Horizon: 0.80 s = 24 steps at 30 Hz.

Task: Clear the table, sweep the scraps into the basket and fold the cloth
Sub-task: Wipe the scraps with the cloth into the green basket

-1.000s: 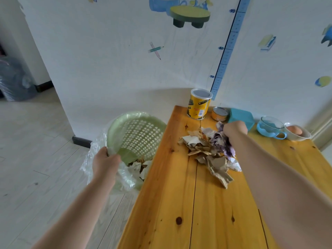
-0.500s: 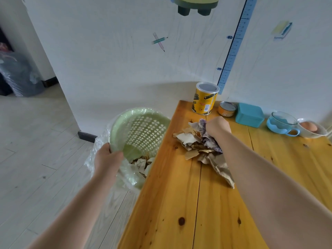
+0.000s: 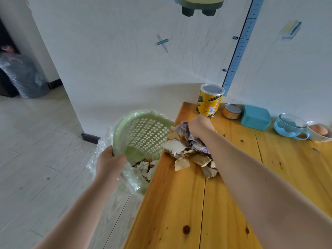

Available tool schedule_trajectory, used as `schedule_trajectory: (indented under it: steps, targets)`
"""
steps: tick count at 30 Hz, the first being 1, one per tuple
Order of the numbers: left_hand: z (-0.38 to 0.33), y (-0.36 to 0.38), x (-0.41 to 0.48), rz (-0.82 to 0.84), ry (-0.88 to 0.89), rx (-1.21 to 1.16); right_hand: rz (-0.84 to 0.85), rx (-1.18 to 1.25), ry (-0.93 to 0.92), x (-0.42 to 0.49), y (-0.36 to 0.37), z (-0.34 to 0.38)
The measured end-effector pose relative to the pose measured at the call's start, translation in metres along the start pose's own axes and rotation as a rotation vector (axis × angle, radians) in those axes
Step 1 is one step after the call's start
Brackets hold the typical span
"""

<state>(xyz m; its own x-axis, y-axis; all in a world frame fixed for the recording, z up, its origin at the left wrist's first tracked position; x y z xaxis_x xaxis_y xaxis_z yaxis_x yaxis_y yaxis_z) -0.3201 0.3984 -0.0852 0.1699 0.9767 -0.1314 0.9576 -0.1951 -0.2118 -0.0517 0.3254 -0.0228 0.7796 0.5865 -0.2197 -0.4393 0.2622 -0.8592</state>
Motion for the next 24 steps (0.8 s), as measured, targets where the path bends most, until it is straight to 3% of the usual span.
schedule_trajectory:
  steps: [9, 15, 19, 24]
  targets:
    - [0.0, 0.001, -0.001, -0.006, -0.011, -0.009, -0.04, 0.117, 0.05, -0.02, 0.031, 0.033]
    - [-0.003, 0.001, -0.003, -0.007, -0.017, -0.005, 0.051, 0.176, -0.083, -0.04, 0.061, 0.068]
    - [-0.004, 0.001, -0.004, -0.012, -0.026, 0.002, 0.097, 0.391, -0.214, -0.055, 0.068, 0.076]
    - [-0.002, -0.002, -0.007, -0.025, -0.033, 0.005, -0.008, 0.559, -0.387, -0.062, 0.041, 0.077]
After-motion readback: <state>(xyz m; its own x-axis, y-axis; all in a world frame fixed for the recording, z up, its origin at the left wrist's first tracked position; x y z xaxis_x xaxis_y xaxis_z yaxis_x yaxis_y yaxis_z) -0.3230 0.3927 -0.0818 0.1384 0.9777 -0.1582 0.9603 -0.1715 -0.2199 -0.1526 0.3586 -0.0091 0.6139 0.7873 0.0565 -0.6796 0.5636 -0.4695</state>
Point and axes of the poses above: each hand's wrist, its own x-axis towards the middle knuckle, its own y-axis out of the palm, z = x × y, the point moved 5 cm from there along x, towards the middle knuckle, and after that the axes turned 6 degrees about y, right-handed, at the moved point
